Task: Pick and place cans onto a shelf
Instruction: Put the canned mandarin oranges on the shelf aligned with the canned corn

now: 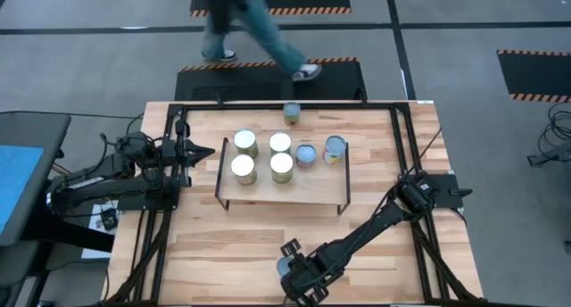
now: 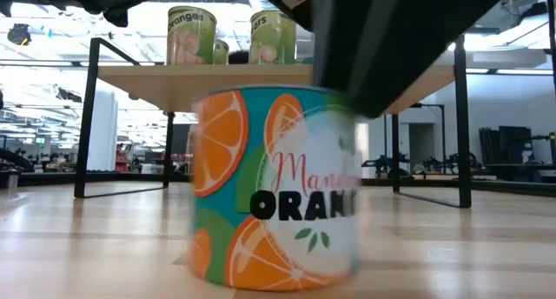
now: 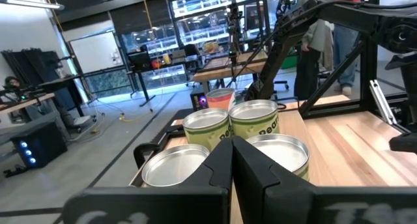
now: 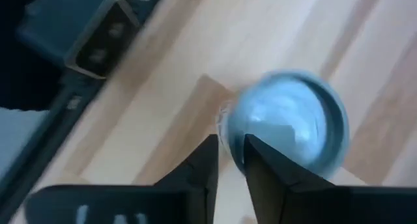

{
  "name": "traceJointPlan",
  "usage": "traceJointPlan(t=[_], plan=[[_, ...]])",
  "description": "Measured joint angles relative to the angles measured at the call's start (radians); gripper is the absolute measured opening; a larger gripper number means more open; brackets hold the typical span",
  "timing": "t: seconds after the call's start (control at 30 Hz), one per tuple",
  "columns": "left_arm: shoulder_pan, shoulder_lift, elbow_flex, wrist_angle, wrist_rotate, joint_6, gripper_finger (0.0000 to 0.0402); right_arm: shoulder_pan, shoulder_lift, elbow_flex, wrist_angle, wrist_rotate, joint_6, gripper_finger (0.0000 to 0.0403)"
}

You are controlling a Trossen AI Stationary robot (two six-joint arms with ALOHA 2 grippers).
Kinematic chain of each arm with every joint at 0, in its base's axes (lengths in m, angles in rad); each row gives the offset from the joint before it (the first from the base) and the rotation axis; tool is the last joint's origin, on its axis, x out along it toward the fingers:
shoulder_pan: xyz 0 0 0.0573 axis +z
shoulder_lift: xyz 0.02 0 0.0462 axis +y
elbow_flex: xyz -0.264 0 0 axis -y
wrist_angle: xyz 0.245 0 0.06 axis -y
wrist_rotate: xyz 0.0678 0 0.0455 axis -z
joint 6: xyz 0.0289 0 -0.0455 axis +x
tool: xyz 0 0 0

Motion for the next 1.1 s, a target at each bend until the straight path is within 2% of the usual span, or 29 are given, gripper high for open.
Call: traceJointPlan(t=[0.43, 0.63, 0.83, 1.1], plan=[[0.0, 0.0, 0.0, -0.006, 0.0, 0.0, 0.0, -0.025, 0.0, 0.0, 0.004, -0.017, -0.03, 0.0016], [0.0, 0.0, 0.0, -0.005, 0.0, 0.0, 0.0, -0.031, -0.011, 0.012, -0.004, -0.017, -0.031, 0.0006], [0.0, 0.0, 0.0, -0.005, -0.015, 0.002, 0.0, -0.045, -0.014, 0.172, -0.126, -0.016, -0.065, 0.0006], [0.0, 0.0, 0.0, -0.006, -0.023, 0.003, 0.0, -0.079, -0.021, 0.477, -0.445, -0.012, -0.069, 0.0007]])
